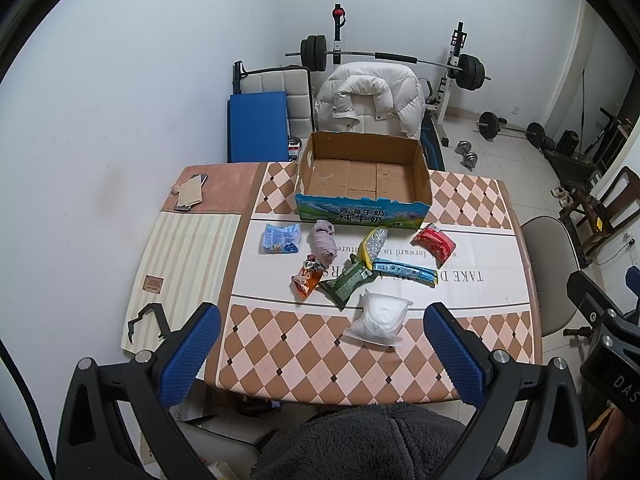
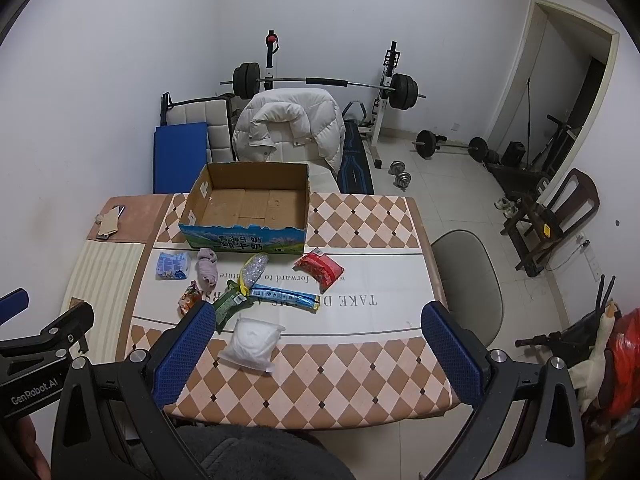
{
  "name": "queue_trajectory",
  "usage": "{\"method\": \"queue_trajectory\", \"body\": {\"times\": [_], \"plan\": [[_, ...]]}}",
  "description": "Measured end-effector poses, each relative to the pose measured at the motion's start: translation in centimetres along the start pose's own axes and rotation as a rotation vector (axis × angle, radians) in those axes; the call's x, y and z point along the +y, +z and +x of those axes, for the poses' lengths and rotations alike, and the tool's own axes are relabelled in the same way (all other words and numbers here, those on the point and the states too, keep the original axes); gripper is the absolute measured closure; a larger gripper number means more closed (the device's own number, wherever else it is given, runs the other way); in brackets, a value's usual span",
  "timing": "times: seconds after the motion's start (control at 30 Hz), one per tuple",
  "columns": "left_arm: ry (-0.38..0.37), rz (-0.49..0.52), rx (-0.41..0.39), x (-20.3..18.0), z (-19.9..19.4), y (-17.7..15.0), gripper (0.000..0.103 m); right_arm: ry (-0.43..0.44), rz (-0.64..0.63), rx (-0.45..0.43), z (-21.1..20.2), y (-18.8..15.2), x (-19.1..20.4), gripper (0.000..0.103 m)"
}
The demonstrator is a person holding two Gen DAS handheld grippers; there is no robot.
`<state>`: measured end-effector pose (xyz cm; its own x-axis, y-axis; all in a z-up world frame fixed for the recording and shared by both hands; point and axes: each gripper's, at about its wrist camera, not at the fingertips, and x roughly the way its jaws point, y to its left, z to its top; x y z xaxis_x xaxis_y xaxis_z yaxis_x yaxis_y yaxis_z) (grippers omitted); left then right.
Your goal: Organize soft objects
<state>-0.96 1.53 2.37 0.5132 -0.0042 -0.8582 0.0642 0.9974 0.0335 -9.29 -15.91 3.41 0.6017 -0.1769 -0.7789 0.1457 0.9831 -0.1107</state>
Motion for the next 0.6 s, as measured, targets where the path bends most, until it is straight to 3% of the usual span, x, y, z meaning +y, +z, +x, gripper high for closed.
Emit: {"method": "queue_trajectory", "body": {"times": [0.6], "plan": [[0.002,-0.003,-0.016,-0.31,-0.56,0.35,0.0,0.003,0.001,-0.005,-0.08,-0.04,-0.26,0.0]]}}
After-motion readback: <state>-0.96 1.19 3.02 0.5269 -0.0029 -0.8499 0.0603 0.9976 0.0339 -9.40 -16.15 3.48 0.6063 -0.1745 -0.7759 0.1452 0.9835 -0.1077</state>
